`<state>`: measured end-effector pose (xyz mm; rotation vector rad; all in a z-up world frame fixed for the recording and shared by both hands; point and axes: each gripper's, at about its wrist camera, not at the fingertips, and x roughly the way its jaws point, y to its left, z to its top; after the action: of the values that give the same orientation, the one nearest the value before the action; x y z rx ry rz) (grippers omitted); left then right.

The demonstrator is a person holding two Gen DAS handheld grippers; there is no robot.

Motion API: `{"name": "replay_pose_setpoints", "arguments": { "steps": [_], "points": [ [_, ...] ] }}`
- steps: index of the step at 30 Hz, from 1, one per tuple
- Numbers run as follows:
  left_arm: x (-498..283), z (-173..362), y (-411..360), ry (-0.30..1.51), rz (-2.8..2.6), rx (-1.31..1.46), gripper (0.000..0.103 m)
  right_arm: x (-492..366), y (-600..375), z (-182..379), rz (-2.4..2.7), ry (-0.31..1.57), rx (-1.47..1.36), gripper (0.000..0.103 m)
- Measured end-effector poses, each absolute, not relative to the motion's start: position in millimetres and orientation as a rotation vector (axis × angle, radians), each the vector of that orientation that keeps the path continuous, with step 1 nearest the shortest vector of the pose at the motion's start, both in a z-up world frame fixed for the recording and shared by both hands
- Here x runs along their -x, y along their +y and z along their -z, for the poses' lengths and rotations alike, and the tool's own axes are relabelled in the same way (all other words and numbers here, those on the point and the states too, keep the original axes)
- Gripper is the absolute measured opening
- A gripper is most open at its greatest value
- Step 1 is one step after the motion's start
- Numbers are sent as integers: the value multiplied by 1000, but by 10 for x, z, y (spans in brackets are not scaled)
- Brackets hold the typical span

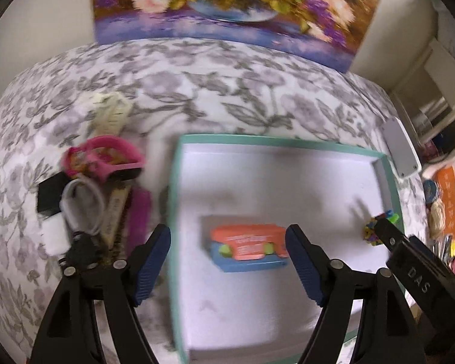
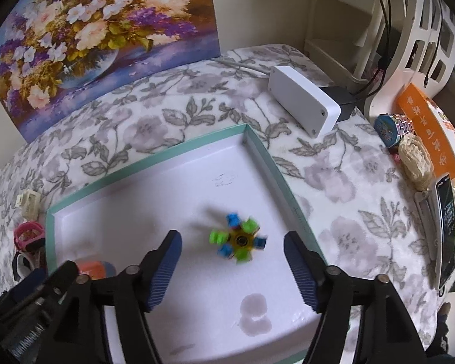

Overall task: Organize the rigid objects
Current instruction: 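Carry both toys over the white tray and open both tools to drop them, then withdraw both tools from the tray back toward the item pile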

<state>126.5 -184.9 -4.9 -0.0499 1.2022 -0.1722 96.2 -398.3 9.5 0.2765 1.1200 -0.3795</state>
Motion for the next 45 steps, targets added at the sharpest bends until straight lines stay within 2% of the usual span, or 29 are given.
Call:
{"name": "replay_pose_setpoints", "arguments": {
  "steps": [2,3,4,5,11,15,25,45],
  "points": [
    [-1263,51,-1741,1204,146,65,80,-940,-3941,-92,382,1127,-273,82],
    [-1260,63,-1667,1207,125,77,84,-930,-3918,-88,380,1131,-269,83],
    [-1258,74,-1603,1211,109,86,93,-918,-3880,-83,375,1137,-264,85],
    [-1254,82,-1556,1210,97,93,95,-909,-3858,-77,372,1141,-258,86],
    [-1187,78,-1220,1203,32,147,96,-824,-3664,-81,348,1150,-231,103],
    [-1142,12,-1038,1172,-12,150,102,-751,-3563,-105,337,1154,-236,103],
    [-984,-199,-530,1112,-103,212,102,-635,-3192,-263,294,1140,-187,103],
    [-704,-108,30,1198,-173,271,102,-499,-2296,-244,131,1197,-155,103]
  ]
}}
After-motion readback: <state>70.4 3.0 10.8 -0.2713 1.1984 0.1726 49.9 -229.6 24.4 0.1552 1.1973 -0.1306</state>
